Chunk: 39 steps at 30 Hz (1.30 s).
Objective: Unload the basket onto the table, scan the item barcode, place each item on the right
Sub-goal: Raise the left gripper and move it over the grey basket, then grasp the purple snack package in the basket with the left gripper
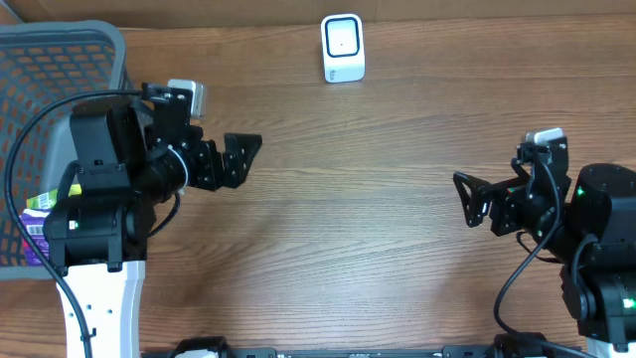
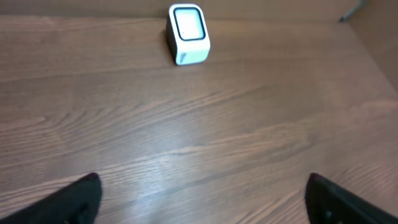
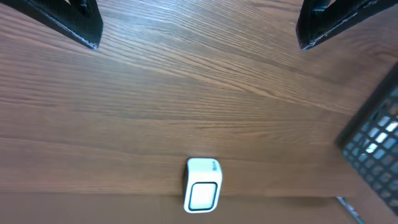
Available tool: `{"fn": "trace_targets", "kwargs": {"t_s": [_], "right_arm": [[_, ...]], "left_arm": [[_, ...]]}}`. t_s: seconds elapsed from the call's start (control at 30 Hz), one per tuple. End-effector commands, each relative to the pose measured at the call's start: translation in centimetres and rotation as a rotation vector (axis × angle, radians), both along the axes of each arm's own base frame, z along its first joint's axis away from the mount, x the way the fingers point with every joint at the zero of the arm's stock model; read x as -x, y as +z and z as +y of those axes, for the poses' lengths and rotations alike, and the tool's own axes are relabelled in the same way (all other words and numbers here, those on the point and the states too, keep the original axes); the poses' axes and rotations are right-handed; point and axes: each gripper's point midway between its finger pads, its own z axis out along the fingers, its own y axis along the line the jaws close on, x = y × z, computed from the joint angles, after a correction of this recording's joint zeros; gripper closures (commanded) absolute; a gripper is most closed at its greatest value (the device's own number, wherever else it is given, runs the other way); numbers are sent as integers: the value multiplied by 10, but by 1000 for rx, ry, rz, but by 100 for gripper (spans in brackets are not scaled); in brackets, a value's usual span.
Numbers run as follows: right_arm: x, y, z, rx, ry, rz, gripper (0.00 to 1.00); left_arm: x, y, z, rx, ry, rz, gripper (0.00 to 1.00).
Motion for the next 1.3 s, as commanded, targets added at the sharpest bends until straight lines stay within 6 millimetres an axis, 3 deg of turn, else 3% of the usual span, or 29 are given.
{"fn": "trace_targets", "kwargs": {"t_s": [0.0,0.23,0.33,0.4,0.6,0.83,1.0,1.13,1.27], "right_arm": [[0,12,6,-22,28,-30,0],[-4,6,6,-21,28,-5,0],[-6,2,6,-20,28,13,0],[-8,-2,6,-20,28,29,0],[-10,-14,9,-28,42,84,0],[-14,-26,9,-27,42,136,0],[-18,-33,10,-26,41,163,0],[-20,-38,10,-26,41,180,0],[-20,-40,10,-25,40,188,0]], "left_arm": [[-8,12,16,15,140,6,16],[-27,47,73,-61,503,9,14],[-25,64,105,-112,698,29,14],[-14,67,139,-143,925,69,17],[33,38,207,-61,1393,230,27],[67,9,263,36,1596,384,29],[67,-13,284,51,1638,466,33],[55,-29,296,24,1650,497,42],[46,-47,308,-17,1666,540,43]]}}
